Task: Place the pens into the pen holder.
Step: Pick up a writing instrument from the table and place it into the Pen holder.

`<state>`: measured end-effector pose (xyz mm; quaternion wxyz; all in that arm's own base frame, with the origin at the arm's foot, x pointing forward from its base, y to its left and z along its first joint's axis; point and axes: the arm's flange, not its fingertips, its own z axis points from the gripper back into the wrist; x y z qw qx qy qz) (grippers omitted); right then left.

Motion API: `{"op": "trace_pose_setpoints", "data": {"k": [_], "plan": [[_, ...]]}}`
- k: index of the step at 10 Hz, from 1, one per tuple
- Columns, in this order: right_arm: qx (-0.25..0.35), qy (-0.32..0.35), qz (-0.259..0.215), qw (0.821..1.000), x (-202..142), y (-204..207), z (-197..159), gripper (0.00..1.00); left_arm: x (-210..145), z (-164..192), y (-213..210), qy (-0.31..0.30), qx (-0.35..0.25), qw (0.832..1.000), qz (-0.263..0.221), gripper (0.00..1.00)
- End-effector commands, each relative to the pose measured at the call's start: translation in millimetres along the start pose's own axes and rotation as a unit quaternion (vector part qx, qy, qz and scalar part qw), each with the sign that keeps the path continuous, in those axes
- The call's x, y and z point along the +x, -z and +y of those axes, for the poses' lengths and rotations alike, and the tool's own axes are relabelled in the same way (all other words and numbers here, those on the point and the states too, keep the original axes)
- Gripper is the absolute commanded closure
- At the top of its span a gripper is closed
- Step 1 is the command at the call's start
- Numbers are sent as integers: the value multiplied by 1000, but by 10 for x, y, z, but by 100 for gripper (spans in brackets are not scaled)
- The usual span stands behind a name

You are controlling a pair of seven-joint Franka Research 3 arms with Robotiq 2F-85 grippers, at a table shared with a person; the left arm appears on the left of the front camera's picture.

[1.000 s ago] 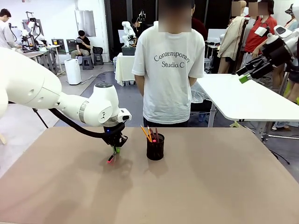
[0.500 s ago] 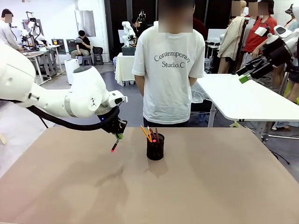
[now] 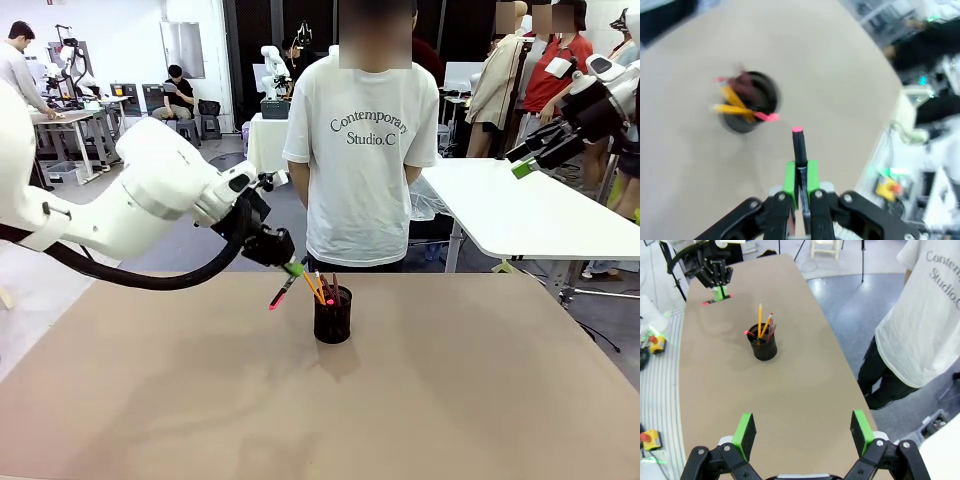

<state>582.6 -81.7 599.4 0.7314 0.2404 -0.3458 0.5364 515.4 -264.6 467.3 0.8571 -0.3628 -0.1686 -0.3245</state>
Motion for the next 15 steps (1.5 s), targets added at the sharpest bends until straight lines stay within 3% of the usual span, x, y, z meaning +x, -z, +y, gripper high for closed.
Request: {"op": "trace_pose_setpoints", "data": {"k": [1, 3, 4, 6, 8, 9, 10, 14, 15], "plan": [[0, -4, 0, 1000, 10, -12, 12, 0, -255, 382, -208, 126, -139, 982, -2, 100], [0, -4, 0, 1000, 10, -12, 12, 0, -267, 273, -152, 235, -168, 954, -76, 100], [0, -4, 0, 1000, 10, -12, 12, 0, -265, 175, -45, 266, -145, 938, -171, 100], [0, -4, 0, 1000, 10, -12, 12, 0, -221, 123, 30, 266, -121, 913, -286, 100], [0, -4, 0, 1000, 10, -12, 12, 0, -196, 189, 16, 244, -121, 910, -313, 100], [0, -4, 0, 1000, 10, -12, 12, 0, -161, 238, 77, 230, -64, 926, -293, 100], [0, -4, 0, 1000, 10, -12, 12, 0, -98, 164, -25, 241, -116, 916, -300, 100], [0, -4, 0, 1000, 10, -12, 12, 0, -103, 187, 7, 236, -108, 918, -301, 100], [0, -4, 0, 1000, 10, -12, 12, 0, -91, 284, 194, 232, -126, 921, -287, 100]]}}
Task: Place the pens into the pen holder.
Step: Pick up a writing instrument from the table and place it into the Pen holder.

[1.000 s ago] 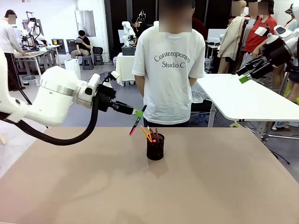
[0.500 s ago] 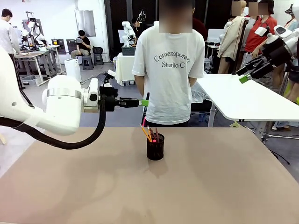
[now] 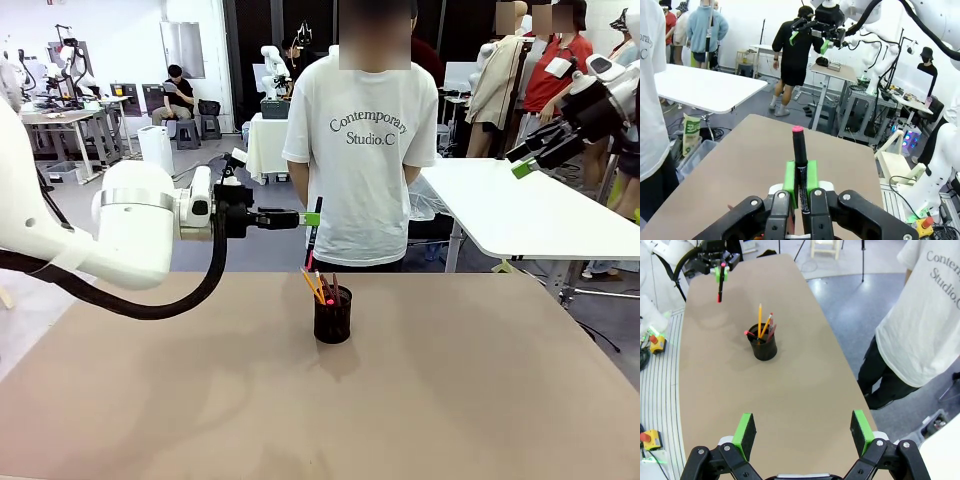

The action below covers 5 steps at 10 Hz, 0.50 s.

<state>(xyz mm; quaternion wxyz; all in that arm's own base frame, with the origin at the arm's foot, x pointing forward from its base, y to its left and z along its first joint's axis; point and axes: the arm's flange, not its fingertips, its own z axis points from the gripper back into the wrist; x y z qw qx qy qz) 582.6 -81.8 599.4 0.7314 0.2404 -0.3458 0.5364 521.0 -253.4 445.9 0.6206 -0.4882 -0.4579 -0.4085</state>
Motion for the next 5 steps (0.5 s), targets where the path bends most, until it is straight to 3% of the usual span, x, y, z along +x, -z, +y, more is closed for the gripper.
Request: {"op": "trace_pose_setpoints", "data": {"k": [1, 4, 5], "plan": [[0, -4, 0, 1000, 10, -11, 12, 0, -194, 114, 205, -8, -55, 998, 5, 100], [0, -4, 0, 1000, 10, -11, 12, 0, -438, 276, 420, 55, -91, 994, -32, 100], [0, -4, 0, 1000, 10, -11, 12, 0, -517, 332, 477, 48, -97, 994, -34, 100]]}}
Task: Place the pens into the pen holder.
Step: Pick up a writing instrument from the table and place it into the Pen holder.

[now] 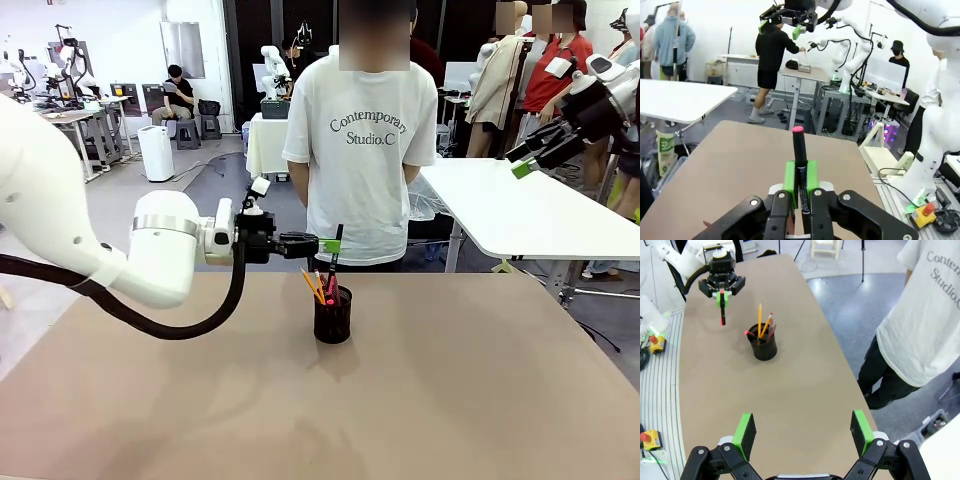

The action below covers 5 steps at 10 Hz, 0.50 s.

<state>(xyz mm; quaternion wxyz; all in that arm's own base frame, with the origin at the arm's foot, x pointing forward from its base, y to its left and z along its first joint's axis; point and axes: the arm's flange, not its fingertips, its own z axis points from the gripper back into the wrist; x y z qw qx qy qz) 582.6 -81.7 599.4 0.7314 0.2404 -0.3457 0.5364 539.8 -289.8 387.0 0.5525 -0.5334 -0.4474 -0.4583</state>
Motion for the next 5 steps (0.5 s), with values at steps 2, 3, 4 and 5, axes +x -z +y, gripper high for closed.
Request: {"op": "trace_pose_setpoints", "data": {"k": [2, 3, 4, 5], "plan": [[0, -4, 0, 1000, 10, -12, 11, 0, -241, 258, 149, 46, -5, 999, -22, 100], [0, -4, 0, 1000, 10, -12, 11, 0, -279, 326, 212, 60, -5, 998, -29, 100], [0, -4, 0, 1000, 10, -12, 11, 0, -318, 427, 281, 68, 10, 997, -30, 100], [0, -4, 0, 1000, 10, -12, 11, 0, -358, 543, 331, 78, 22, 996, -30, 100]]}}
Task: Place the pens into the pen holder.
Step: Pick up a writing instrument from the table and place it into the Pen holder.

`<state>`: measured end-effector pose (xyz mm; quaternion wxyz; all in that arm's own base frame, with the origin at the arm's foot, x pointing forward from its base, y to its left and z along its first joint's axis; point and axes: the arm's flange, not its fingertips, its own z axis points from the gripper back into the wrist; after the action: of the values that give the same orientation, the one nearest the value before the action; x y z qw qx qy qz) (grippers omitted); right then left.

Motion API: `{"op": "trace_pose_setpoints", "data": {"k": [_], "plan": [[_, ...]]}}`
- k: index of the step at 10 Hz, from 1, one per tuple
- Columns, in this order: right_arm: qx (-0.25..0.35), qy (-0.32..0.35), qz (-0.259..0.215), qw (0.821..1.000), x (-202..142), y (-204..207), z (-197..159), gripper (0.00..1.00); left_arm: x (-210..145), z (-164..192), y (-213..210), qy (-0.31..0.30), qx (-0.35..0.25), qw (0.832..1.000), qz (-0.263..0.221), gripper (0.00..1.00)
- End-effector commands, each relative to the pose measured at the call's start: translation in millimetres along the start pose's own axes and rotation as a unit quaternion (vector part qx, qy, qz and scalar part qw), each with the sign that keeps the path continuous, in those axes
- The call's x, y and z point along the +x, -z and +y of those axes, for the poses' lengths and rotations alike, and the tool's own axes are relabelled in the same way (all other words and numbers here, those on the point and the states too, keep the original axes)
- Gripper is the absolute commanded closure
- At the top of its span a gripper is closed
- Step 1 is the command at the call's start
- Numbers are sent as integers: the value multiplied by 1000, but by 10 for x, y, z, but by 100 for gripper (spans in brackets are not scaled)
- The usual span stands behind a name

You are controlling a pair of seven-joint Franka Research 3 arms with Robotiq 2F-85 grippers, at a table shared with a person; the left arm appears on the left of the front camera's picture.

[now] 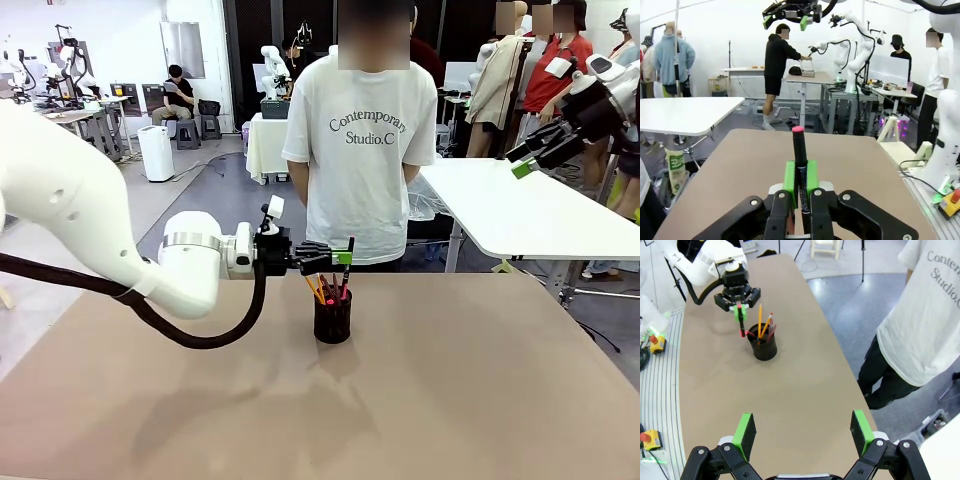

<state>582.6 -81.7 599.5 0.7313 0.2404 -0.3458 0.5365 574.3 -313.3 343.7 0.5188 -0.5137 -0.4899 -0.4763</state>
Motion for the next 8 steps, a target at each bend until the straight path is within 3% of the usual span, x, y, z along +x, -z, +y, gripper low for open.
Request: {"op": "trace_pose_setpoints", "data": {"k": [1, 8], "plan": [[0, -4, 0, 1000, 10, -11, 11, 0, -26, 223, 102, 32, 21, 999, -15, 100], [0, -4, 0, 1000, 10, -11, 11, 0, -94, 439, 96, 21, 42, 999, -11, 100]]}}
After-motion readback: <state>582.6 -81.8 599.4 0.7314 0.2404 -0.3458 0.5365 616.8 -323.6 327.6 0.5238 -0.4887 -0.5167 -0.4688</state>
